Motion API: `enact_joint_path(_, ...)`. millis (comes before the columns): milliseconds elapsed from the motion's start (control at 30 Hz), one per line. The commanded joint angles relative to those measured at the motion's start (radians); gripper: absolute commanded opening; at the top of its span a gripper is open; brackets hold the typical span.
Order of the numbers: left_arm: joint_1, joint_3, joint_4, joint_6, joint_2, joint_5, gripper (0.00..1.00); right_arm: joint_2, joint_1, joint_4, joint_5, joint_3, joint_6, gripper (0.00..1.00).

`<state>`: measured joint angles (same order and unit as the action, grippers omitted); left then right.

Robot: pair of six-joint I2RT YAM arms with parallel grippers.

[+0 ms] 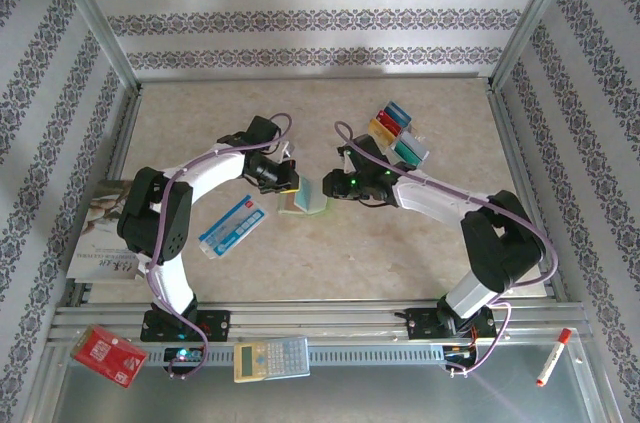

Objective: Take the credit cards out of the card holder

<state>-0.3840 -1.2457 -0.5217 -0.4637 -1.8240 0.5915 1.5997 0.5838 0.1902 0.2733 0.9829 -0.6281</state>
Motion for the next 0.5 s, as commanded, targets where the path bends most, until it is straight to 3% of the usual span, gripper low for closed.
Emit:
enact_joint_path(0,0.004,0.012,-0.039,-0.007,0.025,0.01,0.1,-0.055,-0.022,-0.013,-0.043,-0.029,-0.022,0.29)
enact_joint_path(467,-0.036,0.122,0.269,-0.229,0.023,0.172,0.33,-0.149,-0.078,-0.018,-0.063,-0.069,-0.018,0.29)
